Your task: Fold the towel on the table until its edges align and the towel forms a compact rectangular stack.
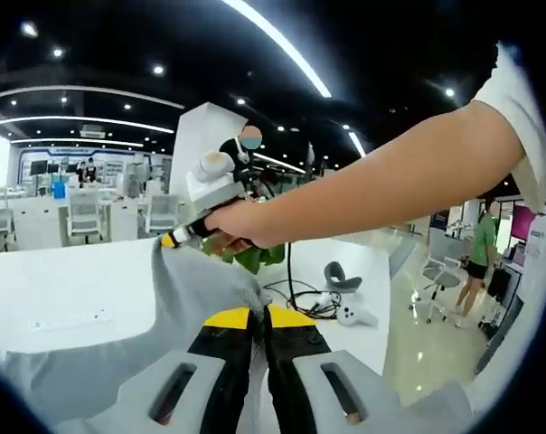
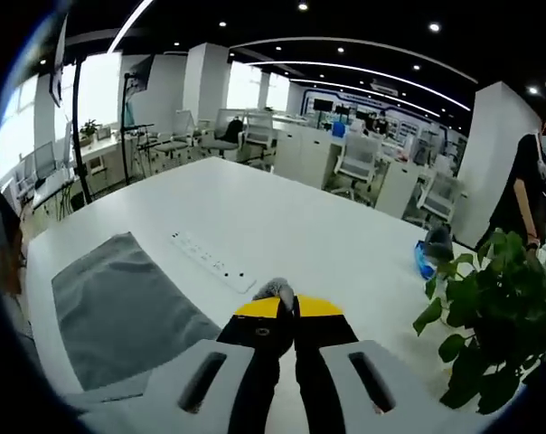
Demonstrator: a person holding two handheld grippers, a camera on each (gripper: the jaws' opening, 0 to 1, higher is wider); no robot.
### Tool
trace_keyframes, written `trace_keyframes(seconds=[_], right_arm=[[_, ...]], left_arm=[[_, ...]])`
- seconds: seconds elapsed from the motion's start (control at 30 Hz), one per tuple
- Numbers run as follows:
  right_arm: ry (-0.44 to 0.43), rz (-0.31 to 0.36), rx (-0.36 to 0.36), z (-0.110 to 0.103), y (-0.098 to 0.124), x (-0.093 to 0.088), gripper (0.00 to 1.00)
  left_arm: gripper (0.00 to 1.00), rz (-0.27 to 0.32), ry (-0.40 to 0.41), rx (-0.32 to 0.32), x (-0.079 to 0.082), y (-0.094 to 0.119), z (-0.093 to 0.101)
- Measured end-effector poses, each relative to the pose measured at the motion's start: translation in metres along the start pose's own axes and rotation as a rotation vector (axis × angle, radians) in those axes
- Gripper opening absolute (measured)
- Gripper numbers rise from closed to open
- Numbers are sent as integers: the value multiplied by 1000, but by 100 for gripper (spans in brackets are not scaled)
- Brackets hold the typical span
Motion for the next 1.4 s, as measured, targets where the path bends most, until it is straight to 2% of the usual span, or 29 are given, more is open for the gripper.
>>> trace_keyframes(seconds=[0.17, 0.3, 0.53, 0.67, 0.77, 1.1, 1.2, 1.4], right_arm=[[4, 10, 20, -31, -7, 12, 2], [34, 15, 36, -51, -22, 28, 2], [56, 24, 58, -93, -27, 42, 2], [86, 24, 75, -123, -36, 47, 2], [100, 19, 97, -143, -53, 53, 2], [145, 7, 156, -211, -76, 57, 2], [156, 7, 170, -225, -87, 62, 2], [191, -9, 196, -252, -107, 59, 2]], left_arm=[[4, 14, 17, 35, 0, 24, -15], [4, 31, 35, 64, 0, 42, -31], [4, 48, 39, 119, -3, 76, -54], [4, 41, 44, 160, -12, 98, -69], [4, 32, 62, 196, -21, 118, -79], [4, 6, 81, 280, -44, 166, -107], [5, -3, 86, 310, -51, 181, -117], [5, -39, 87, 350, -69, 201, -131]])
Point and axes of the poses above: the point that each gripper's makers call its tool centre point, and the gripper's own axes: y roughly backward along the fingers, z roughly to its right, x roughly out of its top, the point moved 4 cm from there along y, roughly backward along the fingers, and after that the axes turned 15 degrees about -y, right-handed, at the moved point
